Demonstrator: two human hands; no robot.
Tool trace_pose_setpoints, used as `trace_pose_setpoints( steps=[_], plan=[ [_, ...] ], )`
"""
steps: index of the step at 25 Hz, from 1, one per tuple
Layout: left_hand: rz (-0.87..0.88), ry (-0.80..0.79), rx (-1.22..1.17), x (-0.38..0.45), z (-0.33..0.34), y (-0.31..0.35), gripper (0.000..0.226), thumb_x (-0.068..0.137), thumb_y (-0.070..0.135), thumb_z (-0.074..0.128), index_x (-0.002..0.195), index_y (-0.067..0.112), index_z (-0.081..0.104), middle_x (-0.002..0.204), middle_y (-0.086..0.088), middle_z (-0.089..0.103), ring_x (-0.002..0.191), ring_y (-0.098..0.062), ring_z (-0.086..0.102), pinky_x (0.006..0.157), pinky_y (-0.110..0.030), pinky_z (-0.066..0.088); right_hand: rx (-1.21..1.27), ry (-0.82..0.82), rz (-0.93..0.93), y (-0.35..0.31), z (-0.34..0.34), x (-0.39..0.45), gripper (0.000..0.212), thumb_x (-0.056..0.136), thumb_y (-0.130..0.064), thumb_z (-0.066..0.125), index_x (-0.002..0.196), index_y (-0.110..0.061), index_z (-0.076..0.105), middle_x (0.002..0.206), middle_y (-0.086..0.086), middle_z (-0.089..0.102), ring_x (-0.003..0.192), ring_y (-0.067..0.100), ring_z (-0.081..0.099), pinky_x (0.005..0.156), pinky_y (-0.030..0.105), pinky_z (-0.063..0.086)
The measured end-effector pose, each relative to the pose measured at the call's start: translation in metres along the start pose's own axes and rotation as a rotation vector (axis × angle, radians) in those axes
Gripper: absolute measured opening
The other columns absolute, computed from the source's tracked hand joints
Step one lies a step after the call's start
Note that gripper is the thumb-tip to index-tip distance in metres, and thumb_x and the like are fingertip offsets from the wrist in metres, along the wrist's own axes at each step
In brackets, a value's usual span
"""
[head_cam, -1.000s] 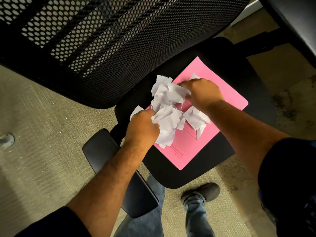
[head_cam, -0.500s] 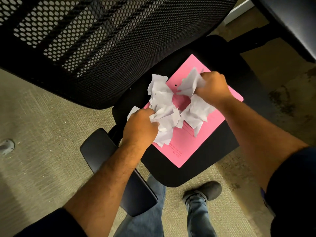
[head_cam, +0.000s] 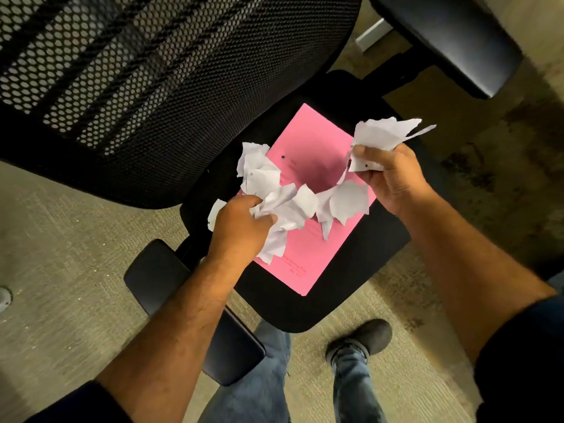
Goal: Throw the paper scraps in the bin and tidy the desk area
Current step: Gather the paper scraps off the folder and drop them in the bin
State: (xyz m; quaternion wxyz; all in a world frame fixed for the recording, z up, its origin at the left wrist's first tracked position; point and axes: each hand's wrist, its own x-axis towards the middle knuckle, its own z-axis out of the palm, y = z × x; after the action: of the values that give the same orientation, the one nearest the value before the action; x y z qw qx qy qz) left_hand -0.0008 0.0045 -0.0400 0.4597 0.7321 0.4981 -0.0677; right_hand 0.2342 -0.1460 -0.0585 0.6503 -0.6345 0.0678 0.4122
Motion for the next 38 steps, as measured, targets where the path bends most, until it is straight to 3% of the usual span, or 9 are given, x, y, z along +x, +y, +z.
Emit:
trace_pose_setpoints(
  steps=[4,8,10,14,18,24,28,34,38],
  plan=[
    [0.013,0.032,-0.040,-0.004,-0.001,0.008,0.015,0.088,0.025,0.080,0.096,0.017,0.071,0.094,0.004,0.066,0.084,-0.015,0.063,0.061,-0.023,0.042,0.261,-0.055,-0.057,-0.009,-0.001,-0.011,0.043,0.088,-0.003,0.076,0.126,-0.019,0.062,0.113,0.007,0.067,0.115,0.028,0.065,0.102,0.048,0.059],
    [0.034,0.009,-0.128,-0.011,-0.009,0.015,0.009,0.089,0.023,0.078,0.083,0.022,0.070,0.076,0.013,0.066,0.071,-0.007,0.061,0.059,-0.023,0.042,0.549,-0.179,-0.074,-0.021,0.002,-0.029,0.027,0.085,-0.004,0.075,0.110,-0.013,0.072,0.101,0.007,0.073,0.104,0.026,0.071,0.092,0.047,0.061],
    [0.070,0.003,-0.134,-0.019,-0.010,0.023,0.023,0.088,0.022,0.078,0.071,0.025,0.064,0.062,0.017,0.061,0.060,-0.002,0.058,0.054,-0.017,0.040,0.620,-0.241,-0.110,-0.023,-0.002,-0.045,0.019,0.081,-0.003,0.079,0.096,-0.015,0.079,0.096,0.005,0.076,0.099,0.024,0.074,0.085,0.044,0.062],
    [0.171,-0.050,-0.180,-0.039,0.001,0.045,0.009,0.089,0.023,0.080,0.086,0.028,0.073,0.080,0.012,0.073,0.076,-0.005,0.070,0.062,-0.025,0.053,0.666,-0.255,-0.203,-0.023,-0.035,-0.085,0.019,0.091,-0.003,0.065,0.089,-0.017,0.077,0.082,-0.001,0.072,0.089,0.015,0.072,0.088,0.042,0.061],
    [0.253,-0.146,-0.222,-0.062,0.027,0.077,0.016,0.090,0.024,0.080,0.097,0.037,0.075,0.092,0.017,0.078,0.086,-0.002,0.073,0.077,-0.033,0.060,0.723,-0.218,-0.217,-0.019,-0.086,-0.125,0.015,0.076,-0.013,0.085,0.088,-0.016,0.076,0.080,-0.002,0.069,0.084,0.012,0.070,0.088,0.037,0.058],
    [0.275,-0.263,-0.238,-0.114,0.124,0.127,0.026,0.078,0.030,0.082,0.104,0.028,0.077,0.096,0.007,0.081,0.092,-0.016,0.078,0.086,-0.054,0.064,0.776,-0.004,-0.258,-0.002,-0.194,-0.192,0.033,0.069,-0.011,0.093,0.096,-0.013,0.073,0.087,0.001,0.073,0.091,0.016,0.074,0.086,0.039,0.062],
    [0.257,-0.310,-0.207,-0.154,0.201,0.154,0.025,0.078,0.027,0.084,0.102,0.032,0.077,0.098,0.010,0.081,0.092,-0.014,0.078,0.083,-0.055,0.064,0.864,0.227,-0.281,0.020,-0.282,-0.236,0.019,0.087,-0.003,0.066,0.098,-0.014,0.076,0.099,0.005,0.072,0.100,0.020,0.072,0.096,0.042,0.058],
    [0.297,-0.416,-0.064,-0.216,0.326,0.187,0.021,0.086,0.025,0.084,0.095,0.041,0.075,0.095,0.018,0.079,0.088,-0.005,0.076,0.078,-0.050,0.066,0.990,0.452,-0.338,0.063,-0.417,-0.308,0.022,0.085,0.000,0.069,0.099,-0.012,0.080,0.106,0.010,0.075,0.106,0.024,0.073,0.093,0.044,0.063],
    [0.314,-0.495,-0.019,-0.252,0.402,0.201,0.016,0.088,0.016,0.081,0.099,0.025,0.075,0.098,0.004,0.079,0.095,-0.019,0.076,0.083,-0.057,0.064,1.023,0.564,-0.335,0.098,-0.489,-0.336,0.033,0.091,0.004,0.065,0.121,-0.011,0.066,0.112,0.010,0.072,0.115,0.026,0.069,0.089,0.045,0.064]
  ],
)
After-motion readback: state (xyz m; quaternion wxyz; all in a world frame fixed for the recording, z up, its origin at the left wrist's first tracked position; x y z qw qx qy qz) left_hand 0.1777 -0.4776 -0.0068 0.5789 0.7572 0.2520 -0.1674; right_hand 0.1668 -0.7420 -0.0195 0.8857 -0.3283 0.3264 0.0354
